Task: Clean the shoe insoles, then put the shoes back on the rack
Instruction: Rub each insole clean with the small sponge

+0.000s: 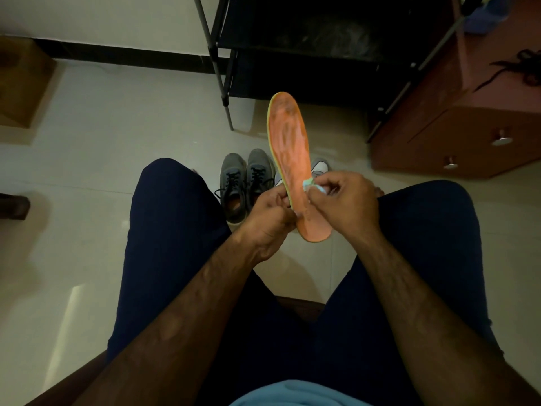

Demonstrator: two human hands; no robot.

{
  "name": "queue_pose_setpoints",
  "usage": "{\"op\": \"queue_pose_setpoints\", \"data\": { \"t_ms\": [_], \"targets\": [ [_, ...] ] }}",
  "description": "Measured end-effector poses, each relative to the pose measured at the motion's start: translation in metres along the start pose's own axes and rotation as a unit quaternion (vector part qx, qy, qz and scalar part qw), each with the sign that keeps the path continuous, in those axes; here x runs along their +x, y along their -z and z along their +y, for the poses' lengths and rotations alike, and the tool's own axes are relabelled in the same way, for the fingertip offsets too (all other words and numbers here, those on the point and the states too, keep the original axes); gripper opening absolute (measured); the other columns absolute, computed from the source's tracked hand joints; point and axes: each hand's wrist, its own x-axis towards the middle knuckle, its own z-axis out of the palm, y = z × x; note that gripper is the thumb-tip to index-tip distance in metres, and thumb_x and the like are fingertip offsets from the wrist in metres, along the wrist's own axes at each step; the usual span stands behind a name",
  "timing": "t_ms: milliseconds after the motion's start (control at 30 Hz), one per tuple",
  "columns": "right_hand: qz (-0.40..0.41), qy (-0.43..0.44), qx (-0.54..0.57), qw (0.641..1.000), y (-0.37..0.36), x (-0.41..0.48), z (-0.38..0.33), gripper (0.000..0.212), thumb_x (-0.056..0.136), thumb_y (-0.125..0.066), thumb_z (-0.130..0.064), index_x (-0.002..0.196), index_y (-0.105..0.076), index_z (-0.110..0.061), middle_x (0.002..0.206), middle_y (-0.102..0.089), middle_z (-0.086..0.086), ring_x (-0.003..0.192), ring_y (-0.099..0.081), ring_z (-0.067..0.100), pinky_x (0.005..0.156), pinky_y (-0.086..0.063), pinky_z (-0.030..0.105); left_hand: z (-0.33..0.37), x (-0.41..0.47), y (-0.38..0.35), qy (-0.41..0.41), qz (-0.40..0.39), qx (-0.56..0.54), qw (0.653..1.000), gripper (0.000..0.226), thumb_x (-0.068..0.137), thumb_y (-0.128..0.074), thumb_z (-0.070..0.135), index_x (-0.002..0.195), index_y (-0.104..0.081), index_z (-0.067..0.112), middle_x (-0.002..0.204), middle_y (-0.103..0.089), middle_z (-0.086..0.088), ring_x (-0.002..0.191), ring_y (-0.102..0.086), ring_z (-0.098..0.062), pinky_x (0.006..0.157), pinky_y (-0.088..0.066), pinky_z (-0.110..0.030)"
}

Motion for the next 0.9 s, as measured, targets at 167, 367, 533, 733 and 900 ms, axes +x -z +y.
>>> {"op": "queue_pose_setpoints", "data": {
  "t_ms": [167,367,533,733,900],
  "targets": [
    [-0.012,0.034,-0.054,0.998,-0.002,-0.011,-0.006,0.011,0.084,-0.075,-0.035,0.092,-0.079,-0.029,0.087,-0.073,-0.011,0.077,-0.066,0.010,0.070,-0.058,0.034,-0.006,0.000,0.004,0.008,0.006,0.008,1.000,0.053,0.086,-0.043,-0.029,0.132,-0.057,-0.008,0.128,-0.064,-0.031,0.120,-0.064,-0.042,0.108,-0.047,-0.057],
    [0.025,-0.029,-0.059,0.998,0.009,0.006,0.001,0.010,0.084,-0.075,-0.037,0.089,-0.078,-0.029,0.079,-0.070,-0.012,0.074,-0.064,0.011,0.062,-0.043,0.025,-0.004,-0.001,0.001,0.012,-0.004,0.020,1.000,0.056,0.087,-0.040,-0.029,0.135,-0.055,-0.005,0.123,-0.064,-0.030,0.114,-0.064,-0.035,0.109,-0.044,-0.059],
    [-0.026,0.046,-0.074,0.996,0.005,-0.014,-0.005,0.012,0.082,-0.076,-0.037,0.092,-0.079,-0.030,0.090,-0.072,-0.011,0.080,-0.066,0.010,0.068,-0.055,0.030,-0.004,-0.001,0.006,0.015,-0.005,0.003,1.000,0.055,0.087,-0.042,-0.028,0.134,-0.056,-0.005,0.129,-0.064,-0.031,0.116,-0.065,-0.037,0.111,-0.043,-0.061],
    [-0.030,0.015,0.000,0.999,0.010,0.001,0.005,0.008,0.081,-0.081,-0.033,0.088,-0.080,-0.028,0.075,-0.070,-0.016,0.070,-0.064,0.004,0.065,-0.055,0.031,0.001,0.001,0.002,0.001,-0.004,-0.078,0.997,0.046,0.098,-0.041,-0.017,0.141,-0.049,-0.006,0.134,-0.063,-0.026,0.122,-0.064,-0.037,0.108,-0.049,-0.053],
    [-0.085,0.029,0.051,0.995,0.006,-0.014,0.011,0.008,0.078,-0.085,-0.032,0.083,-0.080,-0.029,0.069,-0.070,-0.015,0.060,-0.064,0.004,0.058,-0.052,0.029,0.007,0.006,0.009,-0.002,0.030,-0.142,0.989,0.038,0.105,-0.039,-0.004,0.142,-0.047,-0.007,0.138,-0.059,-0.030,0.127,-0.060,-0.044,0.105,-0.051,-0.053]
  ]
}}
